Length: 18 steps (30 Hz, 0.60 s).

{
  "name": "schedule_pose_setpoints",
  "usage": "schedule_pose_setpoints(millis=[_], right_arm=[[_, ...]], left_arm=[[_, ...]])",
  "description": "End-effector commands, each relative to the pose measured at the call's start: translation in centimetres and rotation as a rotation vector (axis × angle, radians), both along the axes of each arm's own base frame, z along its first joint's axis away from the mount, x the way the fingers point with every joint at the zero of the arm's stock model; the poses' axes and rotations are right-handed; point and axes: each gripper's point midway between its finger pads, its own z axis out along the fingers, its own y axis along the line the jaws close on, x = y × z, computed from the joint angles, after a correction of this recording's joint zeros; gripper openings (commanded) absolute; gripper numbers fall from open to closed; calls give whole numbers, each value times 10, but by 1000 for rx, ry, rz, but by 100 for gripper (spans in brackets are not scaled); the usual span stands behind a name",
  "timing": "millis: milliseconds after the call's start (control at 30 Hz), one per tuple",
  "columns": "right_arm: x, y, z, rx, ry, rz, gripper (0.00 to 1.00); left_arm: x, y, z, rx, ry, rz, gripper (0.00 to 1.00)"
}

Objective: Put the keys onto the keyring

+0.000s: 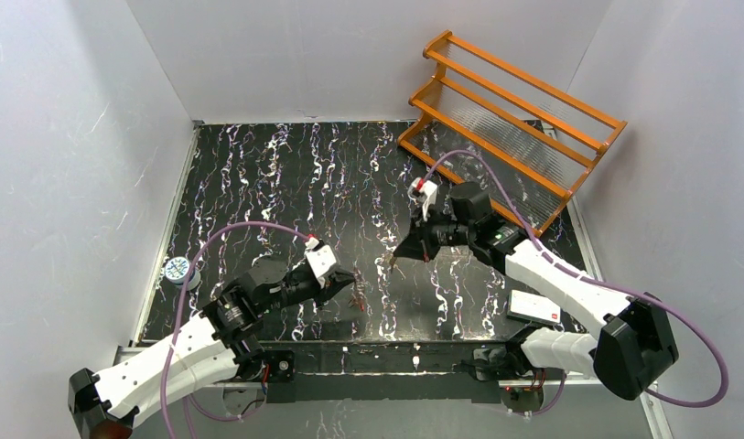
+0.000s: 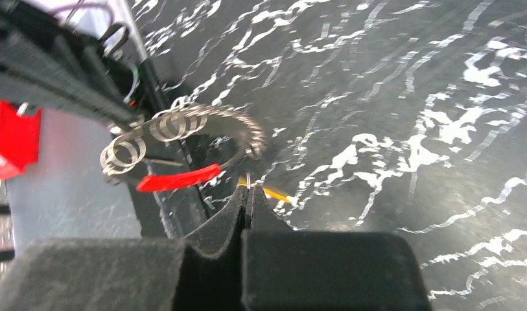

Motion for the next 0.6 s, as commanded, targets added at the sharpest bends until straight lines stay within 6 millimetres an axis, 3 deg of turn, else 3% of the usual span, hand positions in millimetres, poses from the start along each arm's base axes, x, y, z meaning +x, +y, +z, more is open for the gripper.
schedule_pose_setpoints(millis=[0, 267, 567], right_arm=[[-32, 15, 41, 74, -152, 200, 1], [-62, 34, 51, 86, -179, 342, 1], [-73, 59, 55, 67, -244, 363, 1]], left_arm=[[-3, -7, 24, -29, -70, -61, 0], [-6, -11, 31, -53, -125, -102, 0], [-4, -13, 33, -72, -109, -90, 0]])
